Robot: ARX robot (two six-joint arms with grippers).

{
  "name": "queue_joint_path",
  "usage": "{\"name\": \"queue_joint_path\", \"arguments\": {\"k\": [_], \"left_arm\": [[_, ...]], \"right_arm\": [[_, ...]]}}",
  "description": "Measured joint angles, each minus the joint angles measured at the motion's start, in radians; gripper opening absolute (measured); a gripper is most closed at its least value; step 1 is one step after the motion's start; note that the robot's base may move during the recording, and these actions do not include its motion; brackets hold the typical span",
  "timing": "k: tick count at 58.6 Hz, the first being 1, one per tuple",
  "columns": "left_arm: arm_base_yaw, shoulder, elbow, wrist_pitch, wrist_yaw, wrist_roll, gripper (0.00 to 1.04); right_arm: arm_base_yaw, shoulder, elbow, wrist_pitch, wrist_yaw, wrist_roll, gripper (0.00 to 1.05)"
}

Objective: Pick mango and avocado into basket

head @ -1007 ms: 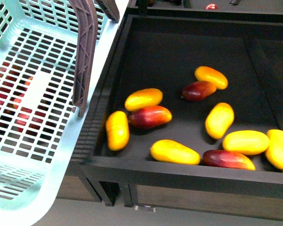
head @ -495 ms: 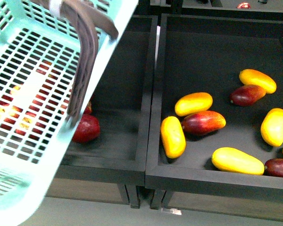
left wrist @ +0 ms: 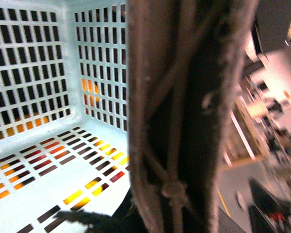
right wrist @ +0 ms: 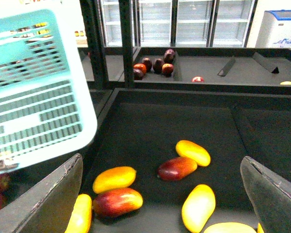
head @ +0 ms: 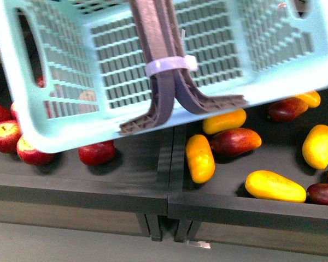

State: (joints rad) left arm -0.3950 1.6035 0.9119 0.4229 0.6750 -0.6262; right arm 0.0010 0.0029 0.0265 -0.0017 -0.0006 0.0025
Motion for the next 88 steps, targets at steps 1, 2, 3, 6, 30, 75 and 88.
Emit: {"name": "queue_joint_path", "arguments": {"k": [1,2,3,6,30,75,88], "left_arm": [[-0.006,0.006,0.014,-0.016,0.043,0.007,0.06],[-0.012,0.016,0.029,-0.031,0.072,0.011,0.06],[-0.015,0.019,0.035,-0.038,0.087,0.014,0.06],[-0.032,0.038,0.066,-0.079,0.146,0.024,0.06],[-0.055,0.127,0.182,-0.364,0.158,0.236,0.06],[-0.057,0.127,0.183,-0.364,0.161,0.264,0.06],[-0.057,0.127,0.183,-0.364,0.163,0.263,0.06]], "right_arm": [[0.0,0.0,0.0,0.0,0.0,0.0,0.96],[0.0,0.0,0.0,0.0,0.0,0.0,0.96],[0.0,0.0,0.0,0.0,0.0,0.0,0.96],[0.0,0.0,0.0,0.0,0.0,0.0,0.96],[-0.129,0.431,0.136,-0.254,0.148,0.203,0.96],[-0.134,2.236,0.951,0.175,0.275,0.463,0.96],[-0.117,2.381,1.189,0.096,0.278,0.647,0.96]]}}
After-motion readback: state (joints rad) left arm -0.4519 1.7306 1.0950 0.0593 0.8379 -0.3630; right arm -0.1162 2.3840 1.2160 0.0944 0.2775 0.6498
